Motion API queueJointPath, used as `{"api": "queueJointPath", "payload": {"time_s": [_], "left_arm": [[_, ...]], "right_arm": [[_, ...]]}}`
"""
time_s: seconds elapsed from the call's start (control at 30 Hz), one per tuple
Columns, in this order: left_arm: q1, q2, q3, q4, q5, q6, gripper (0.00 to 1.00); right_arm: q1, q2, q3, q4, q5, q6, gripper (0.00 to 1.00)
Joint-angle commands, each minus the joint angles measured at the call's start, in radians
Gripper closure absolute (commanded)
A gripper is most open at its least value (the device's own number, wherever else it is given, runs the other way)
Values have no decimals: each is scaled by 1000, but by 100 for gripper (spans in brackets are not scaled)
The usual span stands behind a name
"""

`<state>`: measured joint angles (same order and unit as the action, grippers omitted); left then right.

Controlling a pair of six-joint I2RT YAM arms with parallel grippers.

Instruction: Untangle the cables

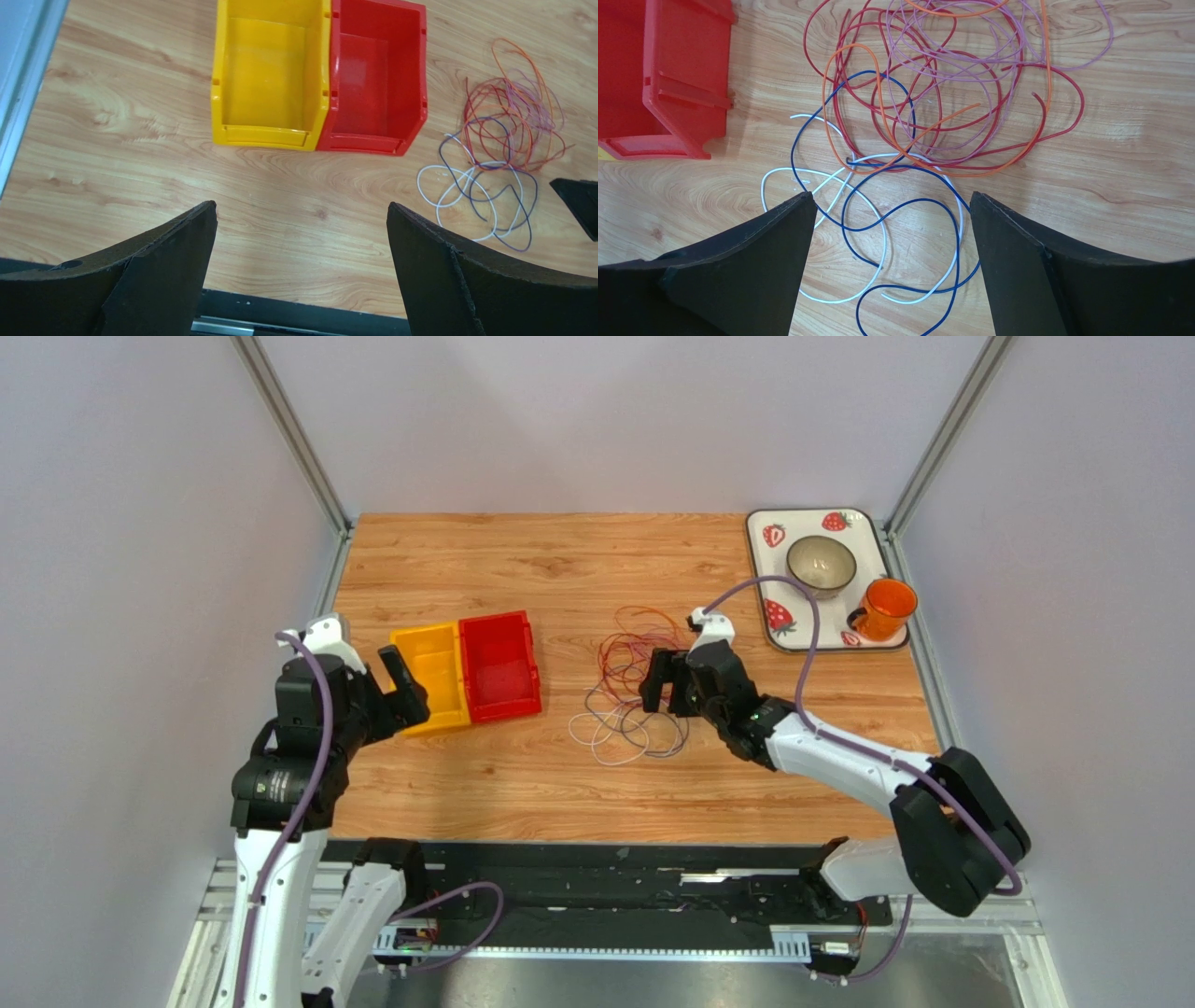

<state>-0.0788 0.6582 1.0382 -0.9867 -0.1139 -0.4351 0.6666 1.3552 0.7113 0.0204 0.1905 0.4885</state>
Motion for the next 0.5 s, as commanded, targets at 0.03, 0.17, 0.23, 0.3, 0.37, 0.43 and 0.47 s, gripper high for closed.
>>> {"api": "queueJointPath", "payload": {"time_s": [0.03,0.17,0.23,0.3,0.37,0.43,0.47], "left_arm": [[4,11,-17,46,106,53,1],[4,-70,-98,184,273,79,1],[4,-86,-109,186,269,81,1],[4,-83,-98,177,293,88,1],[4,-72,-96,181,322,95,1],[2,-60,-102,181,303,82,1],[-1,-43,-98,180,307,81,1]], "right_arm": [[5,-53,-35,182,40,1,15],[5,-22,-12,167,43,16,18],[4,-16,-10,173,38,22,18],[4,-13,-10,171,38,21,18],[5,-14,-13,179,33,13,17],[5,-16,-19,179,43,16,17],[5,-16,-19,177,49,15,17]]}}
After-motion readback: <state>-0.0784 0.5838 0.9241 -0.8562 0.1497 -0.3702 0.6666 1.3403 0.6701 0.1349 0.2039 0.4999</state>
